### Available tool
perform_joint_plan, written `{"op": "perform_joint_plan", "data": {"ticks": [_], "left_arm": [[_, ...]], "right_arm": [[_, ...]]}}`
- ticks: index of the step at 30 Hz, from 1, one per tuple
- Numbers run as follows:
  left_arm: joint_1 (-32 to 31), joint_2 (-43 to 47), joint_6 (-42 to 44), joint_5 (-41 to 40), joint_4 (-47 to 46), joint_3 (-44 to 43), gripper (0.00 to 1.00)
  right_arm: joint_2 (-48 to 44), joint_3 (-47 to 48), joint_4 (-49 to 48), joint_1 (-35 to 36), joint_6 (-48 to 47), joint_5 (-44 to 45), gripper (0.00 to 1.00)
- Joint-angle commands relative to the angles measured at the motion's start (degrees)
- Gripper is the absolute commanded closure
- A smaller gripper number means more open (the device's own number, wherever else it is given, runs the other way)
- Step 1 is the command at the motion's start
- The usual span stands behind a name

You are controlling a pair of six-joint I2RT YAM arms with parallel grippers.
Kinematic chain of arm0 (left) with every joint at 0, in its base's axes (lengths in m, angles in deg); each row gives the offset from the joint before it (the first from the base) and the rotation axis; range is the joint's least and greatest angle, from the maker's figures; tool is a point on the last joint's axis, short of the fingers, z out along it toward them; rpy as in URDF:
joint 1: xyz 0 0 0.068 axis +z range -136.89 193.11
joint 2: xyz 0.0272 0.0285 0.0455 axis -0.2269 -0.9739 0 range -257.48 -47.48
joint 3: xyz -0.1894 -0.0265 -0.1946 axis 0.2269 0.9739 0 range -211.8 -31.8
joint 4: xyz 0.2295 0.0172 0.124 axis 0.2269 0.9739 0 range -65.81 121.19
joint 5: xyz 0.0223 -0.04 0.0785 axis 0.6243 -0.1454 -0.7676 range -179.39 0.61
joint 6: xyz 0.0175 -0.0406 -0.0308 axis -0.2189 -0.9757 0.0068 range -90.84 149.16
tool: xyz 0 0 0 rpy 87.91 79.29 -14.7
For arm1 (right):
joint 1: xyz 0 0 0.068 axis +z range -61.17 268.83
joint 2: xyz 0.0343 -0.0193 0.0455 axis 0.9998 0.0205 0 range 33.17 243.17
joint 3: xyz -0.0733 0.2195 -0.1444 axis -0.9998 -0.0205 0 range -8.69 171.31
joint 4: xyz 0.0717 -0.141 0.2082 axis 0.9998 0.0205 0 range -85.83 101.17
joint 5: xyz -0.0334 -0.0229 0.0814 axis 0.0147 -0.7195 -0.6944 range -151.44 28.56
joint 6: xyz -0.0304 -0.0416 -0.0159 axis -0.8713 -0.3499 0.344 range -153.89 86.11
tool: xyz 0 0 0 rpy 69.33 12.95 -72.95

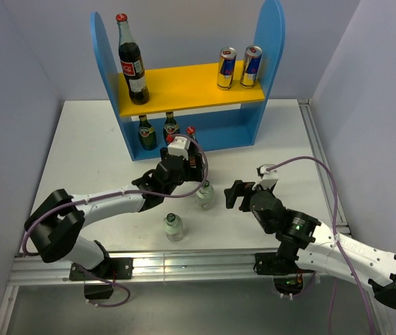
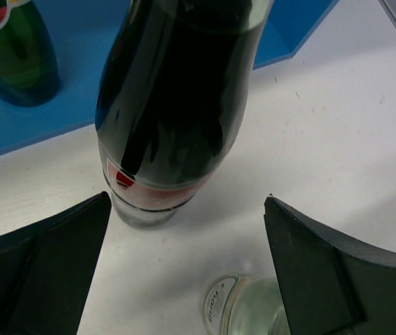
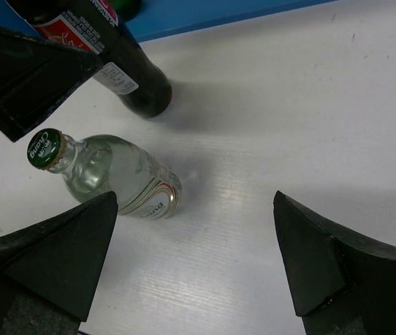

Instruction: Place and organize the beverage onto the shelf

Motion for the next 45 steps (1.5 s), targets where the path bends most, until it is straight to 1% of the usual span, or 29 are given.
{"op": "perform_joint_plan", "data": {"ticks": [1, 6, 9, 12, 19, 21, 24, 25, 26, 27, 29, 31, 33, 36, 38, 41, 45], "left_arm": [[-0.3, -1.8, 2.2, -3.7, -6.1, -2.6, 0.02], [-0.3, -5.2, 4.2, -5.1, -8.9, -3.8, 0.04], [-0.3, -7.8, 5.5, -5.7, -13.2, -3.9, 0.06], [-0.2, -9.3, 6.1, -6.5, -14.1, -4.9, 0.07], [-0.2, -13.6, 7.2, -9.0, -17.1, -7.2, 0.13], [-0.2, -14.6, 7.4, -9.7, -17.9, -7.5, 0.21], [-0.1, -15.2, 7.4, -8.9, -17.8, -8.4, 0.55], [-0.1, -15.0, 7.3, -8.8, -17.7, -8.5, 0.64], [-0.1, -14.7, 7.1, -9.0, -17.3, -8.7, 0.8], [-0.2, -13.9, 6.9, -9.6, -16.8, -8.8, 0.89], [-0.2, -13.0, 6.5, -10.4, -14.0, -9.8, 1.0], [-0.3, -10.9, 6.2, -12.1, -11.3, -11.5, 1.0], [-0.9, -9.3, 6.1, -13.5, -6.7, -12.8, 1.0], [-1.2, -4.5, 5.3, -14.4, 0.7, -16.6, 1.0], [-1.2, -2.9, 5.4, -15.1, 5.9, -20.3, 1.0], [-1.1, -0.6, 7.2, -15.0, 9.7, -26.2, 1.0], [-0.9, -1.0, 10.2, -16.1, 16.3, -35.7, 1.0]], "right_arm": [[-0.7, -0.7, -1.8, 0.3, 0.4, 0.3, 0.0], [-0.4, -1.1, -2.7, 0.3, 0.3, -0.4, 0.0], [0.0, -1.3, -3.2, 0.2, 0.2, -0.9, 0.0], [0.1, -1.2, -3.2, 0.3, 0.1, -1.1, 0.0], [0.1, -1.4, -3.3, 0.2, 0.0, -1.8, 0.0], [0.3, -1.4, -3.4, 0.2, 0.1, -1.8, 0.0], [0.3, -1.4, -3.5, 0.3, -0.1, -1.8, 0.0], [0.4, -1.4, -3.4, 0.2, -0.1, -1.8, 0.0], [0.3, -1.4, -3.4, 0.2, -0.1, -1.7, 0.0], [0.4, -1.4, -3.5, 0.3, 0.0, -1.7, 0.0], [0.1, -1.4, -3.4, 0.3, 0.0, -1.6, 0.0], [-0.1, -1.4, -3.3, 0.3, 0.0, -1.6, 0.0], [-0.4, -1.4, -3.3, 0.2, 0.1, -1.6, 0.0], [-0.6, -1.5, -3.3, 0.2, 0.1, -1.4, 0.0], [-0.6, -1.5, -3.2, 0.3, 0.1, -1.3, 0.0], [-0.7, -1.5, -3.3, 0.2, 0.1, -1.3, 0.0], [-0.6, -1.6, -3.5, 0.3, 0.1, -0.9, 0.0]]}}
